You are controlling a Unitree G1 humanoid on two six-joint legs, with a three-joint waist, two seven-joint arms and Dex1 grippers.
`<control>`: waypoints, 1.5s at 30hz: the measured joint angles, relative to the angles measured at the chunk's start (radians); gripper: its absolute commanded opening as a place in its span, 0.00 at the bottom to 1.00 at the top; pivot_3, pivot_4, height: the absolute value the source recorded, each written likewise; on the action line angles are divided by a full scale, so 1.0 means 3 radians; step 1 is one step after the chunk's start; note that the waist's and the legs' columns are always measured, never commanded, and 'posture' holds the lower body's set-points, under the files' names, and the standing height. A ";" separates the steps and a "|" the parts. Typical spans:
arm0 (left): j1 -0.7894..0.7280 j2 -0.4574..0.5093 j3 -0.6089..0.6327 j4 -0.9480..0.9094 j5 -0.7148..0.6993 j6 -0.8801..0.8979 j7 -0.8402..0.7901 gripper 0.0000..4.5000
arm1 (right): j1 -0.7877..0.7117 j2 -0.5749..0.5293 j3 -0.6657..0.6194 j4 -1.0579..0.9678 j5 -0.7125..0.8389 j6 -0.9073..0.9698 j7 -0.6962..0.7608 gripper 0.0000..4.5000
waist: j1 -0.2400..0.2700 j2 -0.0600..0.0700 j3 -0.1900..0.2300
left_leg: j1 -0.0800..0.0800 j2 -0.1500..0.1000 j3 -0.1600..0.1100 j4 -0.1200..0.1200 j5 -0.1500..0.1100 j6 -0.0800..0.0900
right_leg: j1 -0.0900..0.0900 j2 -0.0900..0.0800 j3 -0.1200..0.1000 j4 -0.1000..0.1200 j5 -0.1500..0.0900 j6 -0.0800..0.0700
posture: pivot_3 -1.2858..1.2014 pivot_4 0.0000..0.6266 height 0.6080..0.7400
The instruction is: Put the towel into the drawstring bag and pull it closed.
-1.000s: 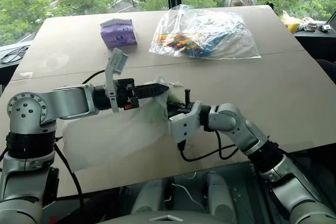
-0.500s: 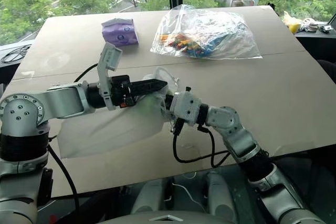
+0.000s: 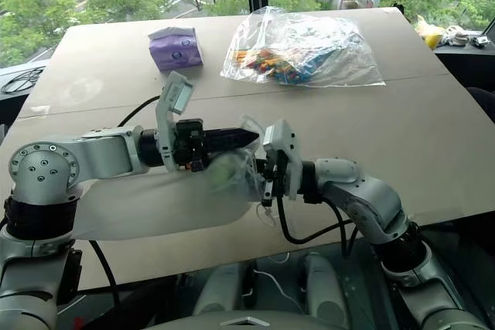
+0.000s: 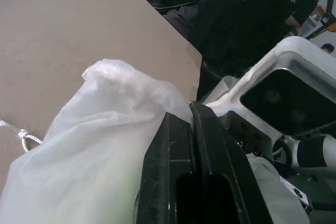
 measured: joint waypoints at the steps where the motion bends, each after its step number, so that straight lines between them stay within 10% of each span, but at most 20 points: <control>1: -0.0021 -0.0012 0.0002 -0.0001 0.0019 -0.0007 -0.0007 0.00 | -0.0023 0.0054 -0.0008 0.0076 -0.0074 -0.0030 -0.0036 0.52 | 0.0001 0.0000 0.0000 | 0.0000 -0.0004 -0.0001 0.0000 0.0000 0.0000 | 0.0000 0.0000 0.0000 0.0000 0.0000 0.0000 | 0.52 0.24 1.00; 5: -0.0028 -0.0062 0.0002 -0.0002 0.0118 -0.0035 -0.0076 0.00 | -0.0049 0.0124 -0.0121 0.0235 -0.0306 -0.0117 -0.0134 0.94 | 0.0020 0.0000 0.0000 | -0.0002 -0.0011 0.0001 0.0000 0.0000 0.0000 | 0.0000 -0.0003 0.0002 0.0000 0.0000 0.0000 | 0.52 0.24 1.00; 25: -0.0078 -0.0197 -0.0304 0.0170 0.2548 -0.1170 -0.1720 0.00 | -0.0231 -0.0614 -0.0895 0.0594 -0.0339 0.0032 0.0308 0.94 | 0.0062 0.0011 0.0006 | -0.0003 -0.0013 0.0003 -0.0003 0.0000 0.0001 | -0.0001 -0.0003 0.0003 -0.0004 0.0000 0.0001 | 0.52 0.24 1.00; 31: -0.0078 -0.0354 -0.0272 0.0203 0.2707 -0.1260 -0.1872 0.00 | -0.0200 -0.0673 -0.1168 0.0563 -0.0267 0.0032 0.0232 0.94 | 0.0063 0.0011 0.0006 | -0.0004 -0.0013 0.0001 -0.0001 0.0000 0.0002 | 0.0000 -0.0002 0.0001 -0.0004 0.0000 0.0001 | 0.52 0.24 1.00; 39: -0.0021 -0.0260 -0.0179 0.0232 0.2800 -0.1241 -0.2180 0.00 | 0.0050 -0.0923 -0.0883 0.1316 -0.1417 -0.1015 0.0096 0.94 | 0.0056 0.0011 0.0006 | -0.0004 -0.0013 0.0002 -0.0001 0.0000 0.0002 | -0.0001 -0.0001 0.0002 -0.0004 -0.0001 0.0001 | 0.52 0.24 1.00; 45: -0.0019 -0.0285 -0.0158 0.0234 0.2804 -0.1193 -0.2239 0.00 | -0.0030 -0.0399 -0.0640 0.1796 -0.1745 -0.1519 -0.0059 0.94 | 0.0020 0.0012 0.0006 | -0.0001 -0.0011 0.0000 0.0001 0.0001 0.0002 | 0.0000 0.0004 0.0005 0.0001 0.0000 0.0001 | 0.52 0.24 1.00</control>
